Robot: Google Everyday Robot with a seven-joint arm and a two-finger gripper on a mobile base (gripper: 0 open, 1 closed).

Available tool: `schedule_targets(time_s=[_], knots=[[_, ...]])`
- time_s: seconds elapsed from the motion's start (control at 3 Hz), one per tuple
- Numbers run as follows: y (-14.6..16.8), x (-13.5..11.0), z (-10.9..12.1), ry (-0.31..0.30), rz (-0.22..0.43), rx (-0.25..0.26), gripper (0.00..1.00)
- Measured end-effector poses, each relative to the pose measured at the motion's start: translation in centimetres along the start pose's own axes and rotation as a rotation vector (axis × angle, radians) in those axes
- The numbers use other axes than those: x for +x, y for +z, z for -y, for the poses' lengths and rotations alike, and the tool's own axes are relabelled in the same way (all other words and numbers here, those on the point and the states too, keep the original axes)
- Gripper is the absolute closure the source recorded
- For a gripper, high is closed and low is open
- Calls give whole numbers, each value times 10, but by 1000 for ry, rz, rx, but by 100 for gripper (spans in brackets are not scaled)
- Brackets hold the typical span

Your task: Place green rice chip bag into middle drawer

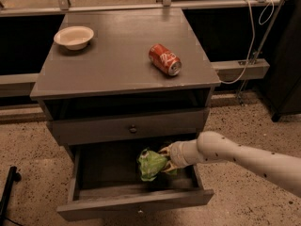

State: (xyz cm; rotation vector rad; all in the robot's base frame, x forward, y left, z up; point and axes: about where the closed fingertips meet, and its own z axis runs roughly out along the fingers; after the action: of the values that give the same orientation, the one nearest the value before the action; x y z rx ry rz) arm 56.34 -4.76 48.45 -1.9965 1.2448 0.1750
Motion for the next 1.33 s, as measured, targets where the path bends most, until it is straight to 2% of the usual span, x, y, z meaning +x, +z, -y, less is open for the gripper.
schedule_targets(time_s=[1.0, 1.33], knots=[[1, 3, 6, 2, -3, 9, 11], [1, 3, 6, 2, -3, 9, 0]])
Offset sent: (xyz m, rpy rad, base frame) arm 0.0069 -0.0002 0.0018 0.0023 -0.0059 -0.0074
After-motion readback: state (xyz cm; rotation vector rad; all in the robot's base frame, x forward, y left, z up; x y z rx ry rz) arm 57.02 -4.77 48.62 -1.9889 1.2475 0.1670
